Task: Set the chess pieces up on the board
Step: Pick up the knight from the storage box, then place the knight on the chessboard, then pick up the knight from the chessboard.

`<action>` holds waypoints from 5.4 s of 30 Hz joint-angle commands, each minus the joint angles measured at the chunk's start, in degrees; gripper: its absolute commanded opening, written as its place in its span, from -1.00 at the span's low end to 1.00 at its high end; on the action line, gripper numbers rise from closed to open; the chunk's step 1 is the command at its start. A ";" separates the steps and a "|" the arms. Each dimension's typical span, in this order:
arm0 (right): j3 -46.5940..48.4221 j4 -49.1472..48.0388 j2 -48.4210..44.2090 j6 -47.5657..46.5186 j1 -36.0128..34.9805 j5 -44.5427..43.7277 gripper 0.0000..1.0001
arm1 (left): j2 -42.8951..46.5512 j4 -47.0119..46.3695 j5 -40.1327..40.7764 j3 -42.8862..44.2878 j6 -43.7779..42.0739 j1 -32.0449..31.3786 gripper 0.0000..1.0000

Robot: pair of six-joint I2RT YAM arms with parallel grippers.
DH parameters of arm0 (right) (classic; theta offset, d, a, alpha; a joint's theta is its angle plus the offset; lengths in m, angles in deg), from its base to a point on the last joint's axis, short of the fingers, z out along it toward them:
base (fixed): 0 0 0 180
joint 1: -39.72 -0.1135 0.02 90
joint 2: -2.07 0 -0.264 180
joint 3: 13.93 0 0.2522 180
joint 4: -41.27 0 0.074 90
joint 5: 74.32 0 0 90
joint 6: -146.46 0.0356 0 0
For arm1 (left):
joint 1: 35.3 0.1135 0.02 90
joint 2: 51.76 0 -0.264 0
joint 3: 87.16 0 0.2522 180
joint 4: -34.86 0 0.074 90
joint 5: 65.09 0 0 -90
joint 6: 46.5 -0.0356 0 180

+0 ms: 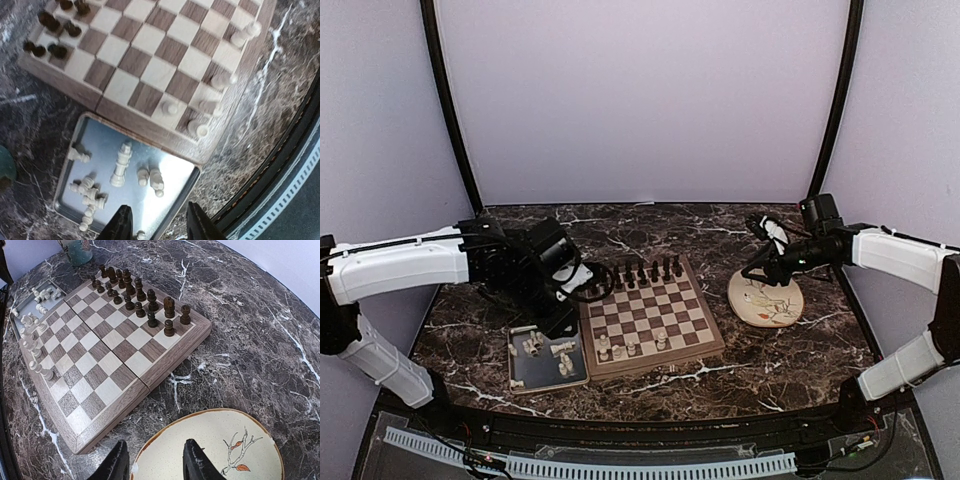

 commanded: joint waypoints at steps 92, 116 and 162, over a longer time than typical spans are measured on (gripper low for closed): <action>1.64 1.60 1.33 -1.17 -0.86 -1.64 -0.25 | -36.13 -3.78 -3.06 28.59 -13.16 -1.17 -0.34; 32.91 15.98 27.12 -7.18 -31.97 -14.27 -0.04 | 11.31 -43.81 8.30 -10.69 -12.80 18.46 0.25; 24.38 22.51 21.67 -6.61 -31.69 -19.40 -0.83 | 14.57 -47.45 0.96 -16.27 -11.85 22.10 0.20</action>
